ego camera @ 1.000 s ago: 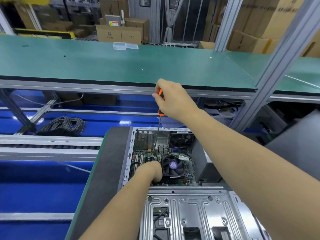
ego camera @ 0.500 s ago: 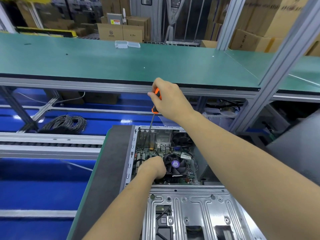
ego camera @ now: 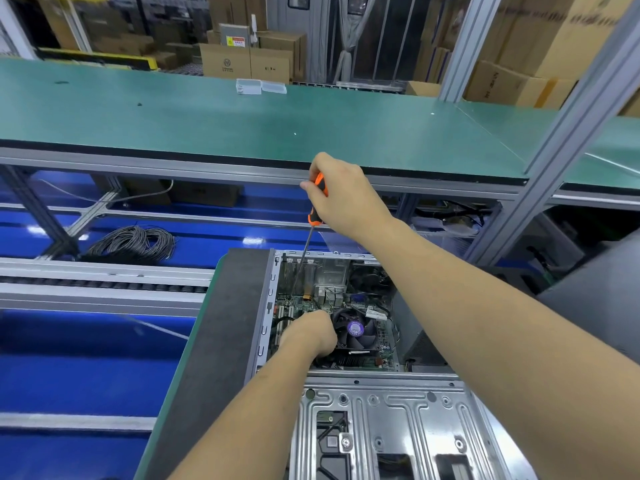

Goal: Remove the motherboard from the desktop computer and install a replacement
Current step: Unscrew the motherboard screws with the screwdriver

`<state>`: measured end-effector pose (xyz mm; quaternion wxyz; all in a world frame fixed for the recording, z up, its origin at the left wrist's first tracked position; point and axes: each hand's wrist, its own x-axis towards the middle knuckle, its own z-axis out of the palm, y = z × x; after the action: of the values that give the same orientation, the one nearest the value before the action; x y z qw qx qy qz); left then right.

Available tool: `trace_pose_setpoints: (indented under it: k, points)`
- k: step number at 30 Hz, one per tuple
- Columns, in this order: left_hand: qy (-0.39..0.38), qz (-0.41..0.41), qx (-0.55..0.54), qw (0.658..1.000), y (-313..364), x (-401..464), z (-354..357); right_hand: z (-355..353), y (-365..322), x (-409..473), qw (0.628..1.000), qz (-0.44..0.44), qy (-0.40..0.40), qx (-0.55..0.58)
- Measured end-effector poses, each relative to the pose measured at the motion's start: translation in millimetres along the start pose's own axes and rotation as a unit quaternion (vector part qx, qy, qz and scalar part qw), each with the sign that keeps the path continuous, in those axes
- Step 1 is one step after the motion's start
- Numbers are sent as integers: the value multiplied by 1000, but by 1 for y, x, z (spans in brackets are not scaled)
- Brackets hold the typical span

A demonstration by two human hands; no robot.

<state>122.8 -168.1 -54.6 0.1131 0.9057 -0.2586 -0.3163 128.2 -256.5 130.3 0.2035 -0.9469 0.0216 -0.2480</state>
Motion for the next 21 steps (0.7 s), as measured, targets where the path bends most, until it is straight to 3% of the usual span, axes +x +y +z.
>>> trace_pose_setpoints:
  k: [9,21]
  points:
    - [0,-1,-3,1000,1,-2,-1,-1,-4,3,999,-5,-34,10]
    - [27,-3,-24,999,3,-9,-4,0,-19,-5,984,-132,-114,17]
